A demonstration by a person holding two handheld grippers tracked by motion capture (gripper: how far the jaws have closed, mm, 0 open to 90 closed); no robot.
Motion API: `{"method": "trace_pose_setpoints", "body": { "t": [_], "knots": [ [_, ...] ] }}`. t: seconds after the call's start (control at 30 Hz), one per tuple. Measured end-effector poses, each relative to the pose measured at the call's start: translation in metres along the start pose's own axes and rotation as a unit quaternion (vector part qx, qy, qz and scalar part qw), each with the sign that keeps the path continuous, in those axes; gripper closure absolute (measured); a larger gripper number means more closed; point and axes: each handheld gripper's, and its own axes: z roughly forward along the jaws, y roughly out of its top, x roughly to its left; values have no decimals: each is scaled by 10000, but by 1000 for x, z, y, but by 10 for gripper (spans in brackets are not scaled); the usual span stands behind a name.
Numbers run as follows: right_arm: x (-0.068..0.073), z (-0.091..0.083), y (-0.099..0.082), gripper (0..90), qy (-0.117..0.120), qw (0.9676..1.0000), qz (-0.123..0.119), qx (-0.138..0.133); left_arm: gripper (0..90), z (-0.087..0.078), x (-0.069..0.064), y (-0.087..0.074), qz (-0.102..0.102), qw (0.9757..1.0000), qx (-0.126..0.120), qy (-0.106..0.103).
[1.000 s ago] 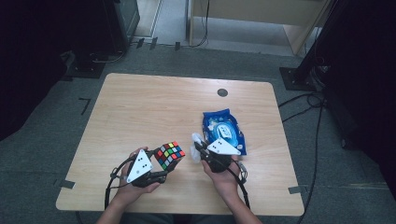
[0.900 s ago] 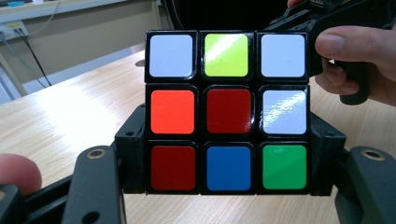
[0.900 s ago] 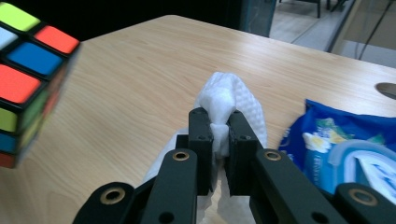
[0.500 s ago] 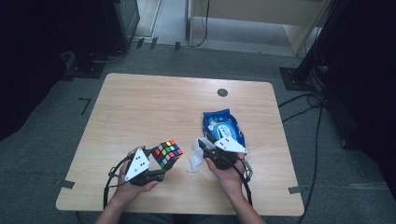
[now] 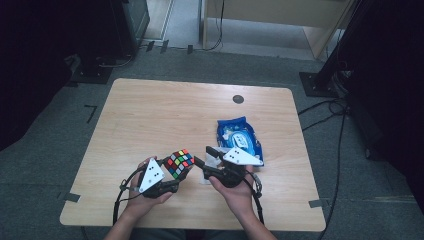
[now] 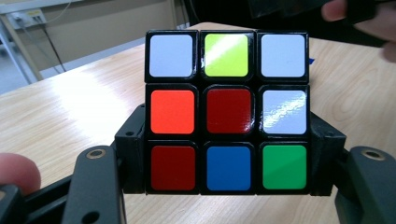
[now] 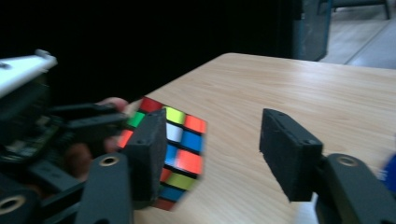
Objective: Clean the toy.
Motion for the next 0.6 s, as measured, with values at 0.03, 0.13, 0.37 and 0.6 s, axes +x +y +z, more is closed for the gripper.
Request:
{"method": "trace_pose_setpoints", "body": {
  "t": [0.03,0.13,0.37,0.6],
  "knots": [
    [2,1,0,377,30,10000,-4,1,341,1,-1,0,4,10000,-5,30],
    [7,7,-3,301,161,9994,264,121,341,3,-4,1,14,9999,-5,104],
    [7,17,-11,228,164,9961,807,333,341,5,-12,4,74,9994,-134,310],
    [7,23,-18,263,276,9919,1150,455,341,8,-22,7,196,9989,-208,366]
  ]
}}
